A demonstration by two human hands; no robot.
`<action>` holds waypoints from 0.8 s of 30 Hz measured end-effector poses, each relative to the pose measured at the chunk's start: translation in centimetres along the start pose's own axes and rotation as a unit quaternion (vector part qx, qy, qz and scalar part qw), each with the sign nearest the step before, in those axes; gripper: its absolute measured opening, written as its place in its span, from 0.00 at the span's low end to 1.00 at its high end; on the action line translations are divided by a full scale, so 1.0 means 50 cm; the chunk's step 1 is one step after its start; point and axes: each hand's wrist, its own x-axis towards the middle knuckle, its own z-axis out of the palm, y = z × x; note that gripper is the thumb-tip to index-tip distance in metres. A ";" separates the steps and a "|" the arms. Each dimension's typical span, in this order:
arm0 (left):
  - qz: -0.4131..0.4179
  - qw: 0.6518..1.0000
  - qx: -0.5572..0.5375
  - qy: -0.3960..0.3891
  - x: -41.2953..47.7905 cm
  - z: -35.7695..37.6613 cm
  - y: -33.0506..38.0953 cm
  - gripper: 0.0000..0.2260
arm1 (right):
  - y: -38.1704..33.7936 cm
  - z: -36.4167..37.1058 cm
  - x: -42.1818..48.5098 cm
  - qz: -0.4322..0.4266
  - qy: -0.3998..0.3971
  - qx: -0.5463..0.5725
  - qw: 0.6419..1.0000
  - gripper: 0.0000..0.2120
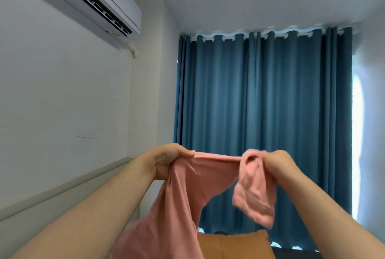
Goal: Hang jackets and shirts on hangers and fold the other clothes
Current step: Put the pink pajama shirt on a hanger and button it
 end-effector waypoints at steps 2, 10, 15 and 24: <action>0.036 0.999 -0.009 0.002 -0.003 0.007 0.011 0.10 | 0.030 0.019 -0.031 -0.117 0.045 -0.247 0.961 0.17; 0.149 0.966 0.136 -0.160 -0.007 0.056 0.049 0.09 | -0.030 0.131 -0.185 -0.206 -0.235 0.196 0.929 0.05; 0.126 0.966 0.215 -0.073 -0.004 0.012 -0.049 0.15 | -0.055 0.109 -0.157 -0.197 -0.208 0.278 0.917 0.09; 0.096 0.958 0.267 -0.040 -0.014 -0.037 -0.171 0.11 | -0.010 0.063 -0.078 -0.121 -0.081 0.171 0.975 0.07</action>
